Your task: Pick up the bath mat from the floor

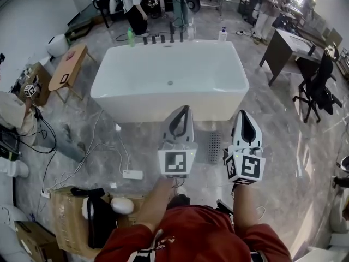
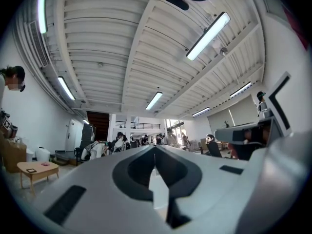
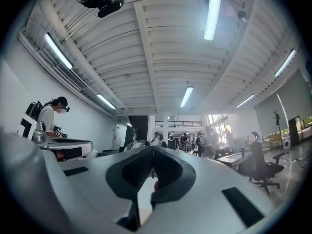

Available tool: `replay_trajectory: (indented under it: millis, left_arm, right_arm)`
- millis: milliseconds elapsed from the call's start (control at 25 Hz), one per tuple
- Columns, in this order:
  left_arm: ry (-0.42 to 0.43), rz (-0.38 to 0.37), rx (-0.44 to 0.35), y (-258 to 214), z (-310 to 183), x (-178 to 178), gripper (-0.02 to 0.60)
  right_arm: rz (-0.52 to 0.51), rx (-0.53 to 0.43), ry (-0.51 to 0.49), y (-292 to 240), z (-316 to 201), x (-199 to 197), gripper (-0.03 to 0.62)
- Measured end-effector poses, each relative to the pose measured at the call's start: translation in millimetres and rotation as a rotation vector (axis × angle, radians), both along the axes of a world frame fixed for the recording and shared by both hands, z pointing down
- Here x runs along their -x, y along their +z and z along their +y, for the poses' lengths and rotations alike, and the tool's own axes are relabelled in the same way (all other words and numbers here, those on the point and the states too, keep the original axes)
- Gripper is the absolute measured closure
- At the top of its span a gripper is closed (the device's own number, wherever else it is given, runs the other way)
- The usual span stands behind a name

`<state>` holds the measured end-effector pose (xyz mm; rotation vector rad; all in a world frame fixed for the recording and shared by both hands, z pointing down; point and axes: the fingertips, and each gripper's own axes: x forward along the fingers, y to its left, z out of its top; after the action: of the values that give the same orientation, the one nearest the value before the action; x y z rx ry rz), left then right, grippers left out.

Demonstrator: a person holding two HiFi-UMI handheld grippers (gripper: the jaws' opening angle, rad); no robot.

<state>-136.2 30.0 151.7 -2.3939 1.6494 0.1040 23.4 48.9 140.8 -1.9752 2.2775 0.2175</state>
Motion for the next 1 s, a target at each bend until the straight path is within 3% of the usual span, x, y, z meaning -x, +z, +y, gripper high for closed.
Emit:
replay_trajectory:
  millis: [400, 520, 1000]
  left_arm:
    - [0.027, 0.052, 0.015, -2.2, -45.2, 23.9, 0.566]
    - [0.032, 0.033, 0.006, -0.2, -51.8, 25.4, 0.566]
    - [0.023, 0.054, 0.052, 14.1, -91.4, -17.5, 0.566]
  right_arm:
    - [0.004, -0.001, 0.032, -0.3, -41.4, 21.5, 0.582]
    - [0.002, 0.002, 0.046, 2.4, -45.1, 20.0, 0.582]
    - [-0.021, 0.022, 0.044, 16.4, -88.7, -25.5, 0.582]
